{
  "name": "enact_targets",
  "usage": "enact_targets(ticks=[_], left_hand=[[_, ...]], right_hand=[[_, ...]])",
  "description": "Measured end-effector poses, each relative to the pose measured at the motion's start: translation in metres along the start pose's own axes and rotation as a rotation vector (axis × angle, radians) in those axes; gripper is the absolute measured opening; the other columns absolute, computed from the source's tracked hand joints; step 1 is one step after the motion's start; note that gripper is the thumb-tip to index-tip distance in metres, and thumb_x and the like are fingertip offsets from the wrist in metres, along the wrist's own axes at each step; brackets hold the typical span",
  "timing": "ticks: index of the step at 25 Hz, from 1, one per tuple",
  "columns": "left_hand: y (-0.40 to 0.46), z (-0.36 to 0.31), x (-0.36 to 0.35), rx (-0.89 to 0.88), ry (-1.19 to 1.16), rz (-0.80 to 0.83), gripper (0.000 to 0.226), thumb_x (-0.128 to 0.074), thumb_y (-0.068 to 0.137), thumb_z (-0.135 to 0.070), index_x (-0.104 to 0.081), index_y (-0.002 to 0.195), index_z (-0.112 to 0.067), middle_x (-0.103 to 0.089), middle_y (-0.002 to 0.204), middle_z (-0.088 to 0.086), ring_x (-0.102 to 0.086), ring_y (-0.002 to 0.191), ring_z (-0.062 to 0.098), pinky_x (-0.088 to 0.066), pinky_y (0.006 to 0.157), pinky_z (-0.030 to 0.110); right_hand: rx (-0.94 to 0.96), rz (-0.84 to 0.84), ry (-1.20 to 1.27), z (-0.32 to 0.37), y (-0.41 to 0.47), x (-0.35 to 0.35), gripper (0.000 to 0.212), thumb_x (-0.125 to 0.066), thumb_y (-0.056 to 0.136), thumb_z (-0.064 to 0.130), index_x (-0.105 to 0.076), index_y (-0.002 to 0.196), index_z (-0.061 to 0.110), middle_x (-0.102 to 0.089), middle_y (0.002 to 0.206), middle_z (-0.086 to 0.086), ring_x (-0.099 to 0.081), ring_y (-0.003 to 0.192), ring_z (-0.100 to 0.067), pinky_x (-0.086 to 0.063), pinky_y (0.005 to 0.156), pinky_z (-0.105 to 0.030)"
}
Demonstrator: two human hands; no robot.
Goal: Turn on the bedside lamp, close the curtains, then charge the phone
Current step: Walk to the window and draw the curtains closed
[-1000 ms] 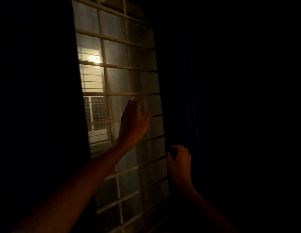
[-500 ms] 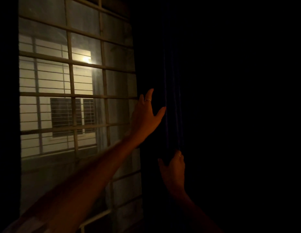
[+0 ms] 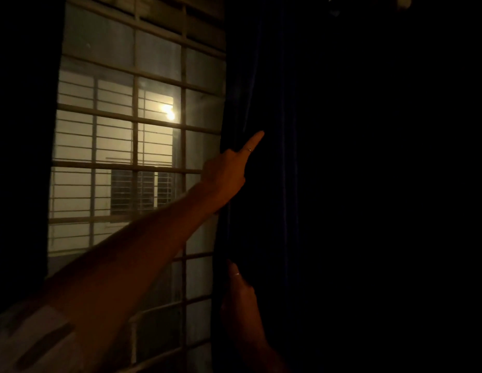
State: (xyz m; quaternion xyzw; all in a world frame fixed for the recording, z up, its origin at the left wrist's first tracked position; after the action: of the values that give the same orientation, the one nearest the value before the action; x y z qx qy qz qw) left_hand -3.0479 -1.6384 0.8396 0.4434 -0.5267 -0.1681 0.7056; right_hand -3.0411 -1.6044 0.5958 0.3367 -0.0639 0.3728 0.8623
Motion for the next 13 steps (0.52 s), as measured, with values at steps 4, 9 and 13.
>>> enact_targets(ticks=[4,9,13], left_hand=[[-0.011,0.037,0.055,0.059,0.332,0.055,0.059,-0.045,0.096,-0.023,-0.018,0.149,-0.024,-0.060,0.112,0.021,-0.062,0.097,0.035,-0.048,0.075,0.039],[-0.042,0.109,0.172,0.277,0.620,-0.132,0.027,-0.047,0.091,-0.003,-0.057,0.116,0.002,-0.060,0.117,0.023,-0.057,0.109,0.042,-0.046,0.087,0.050],[-0.080,0.146,0.247,0.379,0.656,-0.191,0.023,-0.054,0.088,-0.006,-0.059,0.108,0.004,-0.058,0.114,0.029,-0.055,0.106,0.046,-0.044,0.087,0.051]], right_hand=[[0.160,0.084,-0.084,0.061,-0.010,-0.031,0.050,-0.048,0.088,0.022,-0.039,0.137,0.018,-0.053,0.136,-0.004,-0.052,0.124,-0.020,-0.044,0.105,-0.037],[0.307,-0.046,-0.109,0.145,-0.024,-0.053,0.067,-0.053,0.082,-0.004,-0.034,0.143,0.019,-0.049,0.141,-0.006,-0.047,0.128,-0.019,-0.034,0.107,-0.023],[0.439,-0.035,-0.078,0.206,-0.038,-0.087,0.068,-0.049,0.080,-0.007,-0.037,0.140,0.022,-0.054,0.134,-0.007,-0.054,0.121,-0.022,-0.043,0.106,-0.035]])
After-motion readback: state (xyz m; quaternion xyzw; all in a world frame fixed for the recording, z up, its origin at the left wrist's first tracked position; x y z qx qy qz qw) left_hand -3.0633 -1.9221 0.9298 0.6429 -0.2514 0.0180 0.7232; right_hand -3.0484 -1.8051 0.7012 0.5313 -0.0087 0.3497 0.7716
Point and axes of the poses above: each hand's wrist, its own y-axis towards the middle knuckle, its own x-axis out of the back of the hand, z = x × y, the point moved 9 cm from there along y, towards the middle knuckle
